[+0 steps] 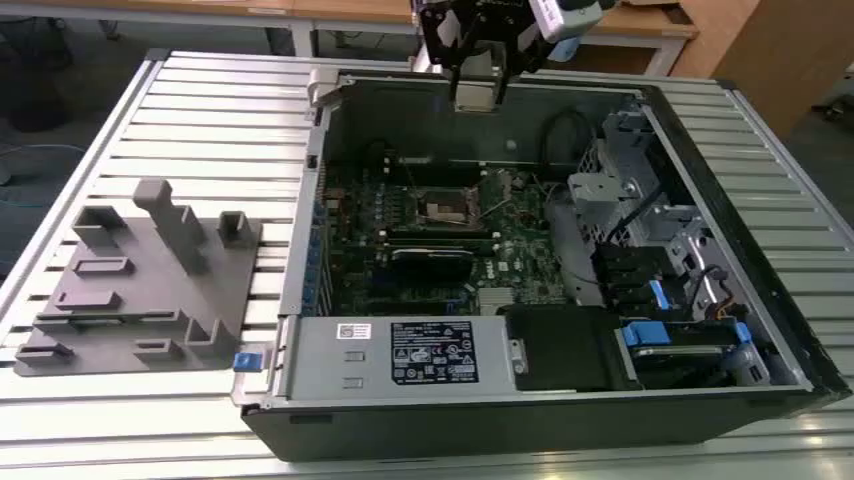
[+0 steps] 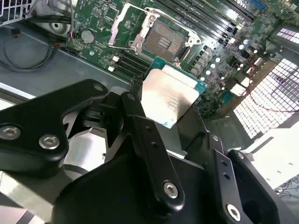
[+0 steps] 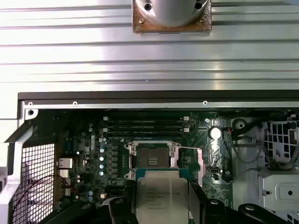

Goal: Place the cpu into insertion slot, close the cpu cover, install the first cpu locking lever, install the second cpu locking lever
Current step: 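Place the cpu into insertion slot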

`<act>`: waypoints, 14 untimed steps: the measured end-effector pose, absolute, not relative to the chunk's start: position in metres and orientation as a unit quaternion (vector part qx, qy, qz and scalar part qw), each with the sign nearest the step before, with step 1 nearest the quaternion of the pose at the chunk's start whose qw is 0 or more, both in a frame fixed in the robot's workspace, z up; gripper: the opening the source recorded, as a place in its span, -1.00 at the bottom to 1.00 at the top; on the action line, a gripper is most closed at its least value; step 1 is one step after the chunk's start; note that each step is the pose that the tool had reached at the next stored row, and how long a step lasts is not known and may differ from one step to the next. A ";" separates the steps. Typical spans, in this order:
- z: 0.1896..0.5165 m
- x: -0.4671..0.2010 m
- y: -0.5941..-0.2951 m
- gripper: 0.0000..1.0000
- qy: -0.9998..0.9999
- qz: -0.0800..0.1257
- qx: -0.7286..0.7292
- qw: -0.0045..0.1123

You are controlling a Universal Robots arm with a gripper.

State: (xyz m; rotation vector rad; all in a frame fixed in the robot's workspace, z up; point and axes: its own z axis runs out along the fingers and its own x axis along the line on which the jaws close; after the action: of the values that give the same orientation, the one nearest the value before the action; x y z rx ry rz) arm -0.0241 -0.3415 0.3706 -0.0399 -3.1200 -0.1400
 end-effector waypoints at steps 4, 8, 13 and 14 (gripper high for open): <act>0.371 -0.024 -0.341 0.08 -0.999 -0.045 -0.013 0.009; 0.370 -0.024 -0.341 0.08 -0.999 -0.045 -0.013 0.009; 0.368 -0.024 -0.341 0.08 -0.999 -0.045 -0.013 0.009; 0.368 -0.024 -0.341 0.08 -0.999 -0.045 -0.013 0.009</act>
State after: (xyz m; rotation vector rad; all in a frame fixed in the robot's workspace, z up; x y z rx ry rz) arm -0.0241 -0.3415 0.3679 -0.0400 -3.1200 -0.1398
